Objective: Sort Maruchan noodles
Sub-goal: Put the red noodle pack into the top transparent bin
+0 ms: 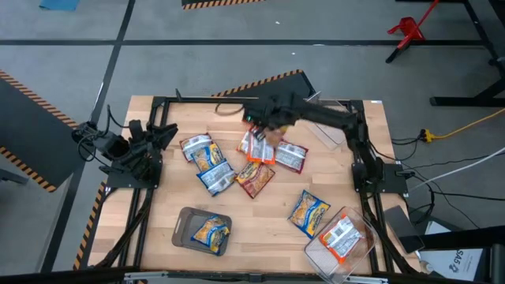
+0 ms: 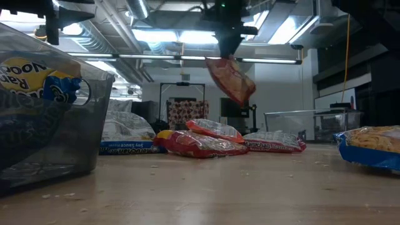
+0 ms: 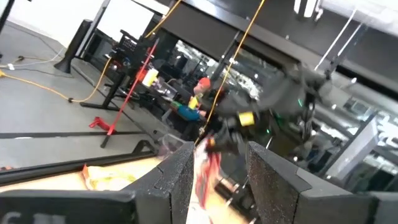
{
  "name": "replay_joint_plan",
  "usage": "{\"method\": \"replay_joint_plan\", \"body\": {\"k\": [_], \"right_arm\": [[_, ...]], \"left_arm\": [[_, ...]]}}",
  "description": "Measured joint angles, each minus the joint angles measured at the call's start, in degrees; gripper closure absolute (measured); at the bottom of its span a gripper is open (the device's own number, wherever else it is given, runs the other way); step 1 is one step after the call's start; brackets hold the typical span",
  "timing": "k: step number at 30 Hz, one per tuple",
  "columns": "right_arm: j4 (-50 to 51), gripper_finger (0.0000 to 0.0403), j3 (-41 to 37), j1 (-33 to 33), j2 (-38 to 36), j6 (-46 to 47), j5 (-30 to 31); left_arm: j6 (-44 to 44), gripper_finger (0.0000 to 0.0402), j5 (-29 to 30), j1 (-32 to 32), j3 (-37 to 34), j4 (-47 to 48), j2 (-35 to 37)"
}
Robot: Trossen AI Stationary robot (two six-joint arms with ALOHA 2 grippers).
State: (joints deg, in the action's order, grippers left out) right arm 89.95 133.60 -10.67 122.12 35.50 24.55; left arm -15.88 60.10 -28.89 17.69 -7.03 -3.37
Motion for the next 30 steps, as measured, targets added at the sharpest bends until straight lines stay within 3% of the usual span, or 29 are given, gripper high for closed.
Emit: {"method": "replay_joint_plan", "body": {"k": [10,20,24,30], "right_arm": [[0.1,0.0403,0.0,-13.1,-3.1,-9.5,0.0],[0.0,0.0403,-0.8,-23.6,-7.9,-19.4,-6.4],[-0.1,0.0403,-7.5,-26.8,-13.3,-20.6,-8.6],[-0.9,0.0403,-28.3,-30.6,-24.2,-20.9,-7.1]], "left_arm": [[0.0,0.0262,1.9,0.0,0.0,2.1,0.0],[0.0,0.0262,6.7,0.0,0.0,2.1,0.0],[0.0,0.0262,7.9,0.0,0.0,2.1,0.0],[0.1,0.0262,8.4,0.0,0.0,2.1,0.0]]}}
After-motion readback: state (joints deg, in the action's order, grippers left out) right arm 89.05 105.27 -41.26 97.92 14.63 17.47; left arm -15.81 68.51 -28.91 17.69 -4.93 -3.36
